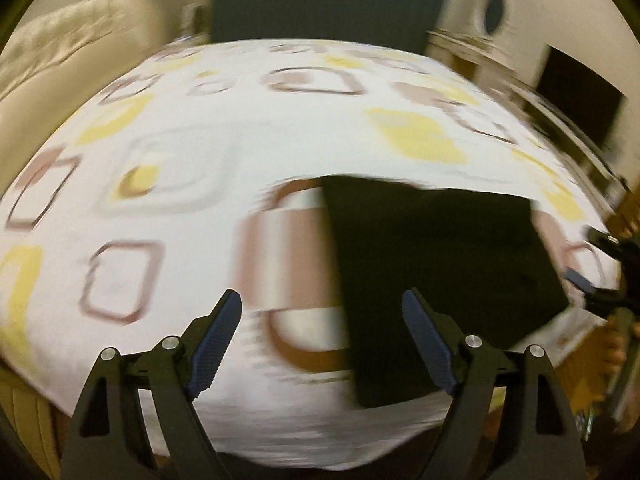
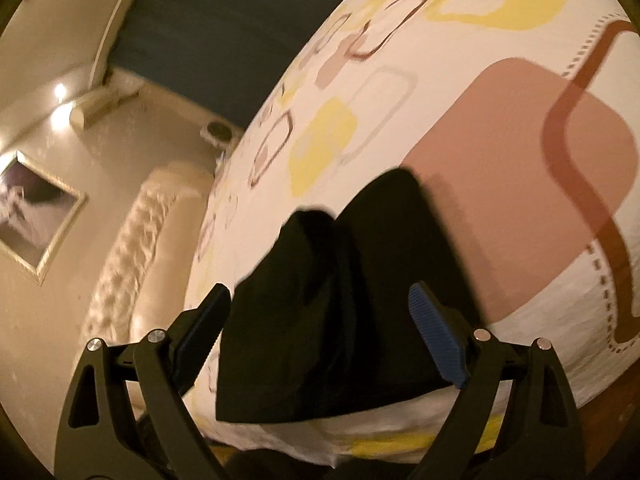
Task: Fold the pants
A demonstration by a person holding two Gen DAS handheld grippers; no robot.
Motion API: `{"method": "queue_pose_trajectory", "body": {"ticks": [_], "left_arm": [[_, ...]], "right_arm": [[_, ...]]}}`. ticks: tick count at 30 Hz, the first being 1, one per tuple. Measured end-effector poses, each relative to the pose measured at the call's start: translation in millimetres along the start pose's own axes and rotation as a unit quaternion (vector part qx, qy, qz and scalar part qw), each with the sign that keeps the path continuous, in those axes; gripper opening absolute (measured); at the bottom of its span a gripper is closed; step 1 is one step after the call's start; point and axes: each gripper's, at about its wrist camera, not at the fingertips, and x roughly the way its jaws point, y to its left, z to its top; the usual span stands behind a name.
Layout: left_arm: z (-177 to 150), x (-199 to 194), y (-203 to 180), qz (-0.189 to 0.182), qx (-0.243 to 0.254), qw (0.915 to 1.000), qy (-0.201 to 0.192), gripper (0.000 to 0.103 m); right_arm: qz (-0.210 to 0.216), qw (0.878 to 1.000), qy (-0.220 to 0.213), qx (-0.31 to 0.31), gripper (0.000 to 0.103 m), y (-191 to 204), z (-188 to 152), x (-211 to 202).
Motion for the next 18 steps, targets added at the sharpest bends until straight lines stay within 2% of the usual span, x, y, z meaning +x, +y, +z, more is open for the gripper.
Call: {"method": "queue_pose_trajectory", "body": {"ticks": [2,6,10,12,14,15,16,17,18], "left_arm": [[-8.9,4.7,33.6,0.013,-0.039,0.9990,0.014,0.082],[-23.0,7.3,70.1,0.022,-0.083,0.9961,0.022,0.082],[-25.9,13.1,68.5,0.018,-0.084,0.9957,0.034,0.082],[-24.8,16.3,65.0,0.009,-0.078,0.9963,0.035,0.081],[-26.4,15.1,61.5,0.005,-0.069,0.9971,0.034,0.082],[-26.9,15.4,57.9,0.003,-0.059,0.9976,0.034,0.082],[-27.4,15.4,54.7,0.003,-0.052,0.9981,0.034,0.082],[-28.2,15.6,52.4,0.004,-0.044,0.9984,0.034,0.082],[-29.5,15.8,51.0,0.005,-0.040,0.9987,0.033,0.082]], "right_arm": [[-0.010,1.000,0.012,-0.010,0.090,3.6,-1.9,8.4],[-0.036,0.999,0.024,-0.013,0.090,2.0,-2.8,23.6],[-0.075,0.996,0.036,-0.041,0.090,6.0,-7.0,36.2],[-0.095,0.992,0.046,-0.065,0.084,11.4,-9.6,39.1],[-0.107,0.989,0.061,-0.084,0.065,16.8,-12.5,42.2],[-0.089,0.989,0.078,-0.084,0.058,18.4,-13.9,46.1],[-0.077,0.990,0.093,-0.078,0.045,18.2,-15.7,50.0],[-0.071,0.989,0.104,-0.074,0.040,18.1,-17.6,54.3],[-0.073,0.989,0.108,-0.075,0.039,19.5,-19.7,58.3]]}}
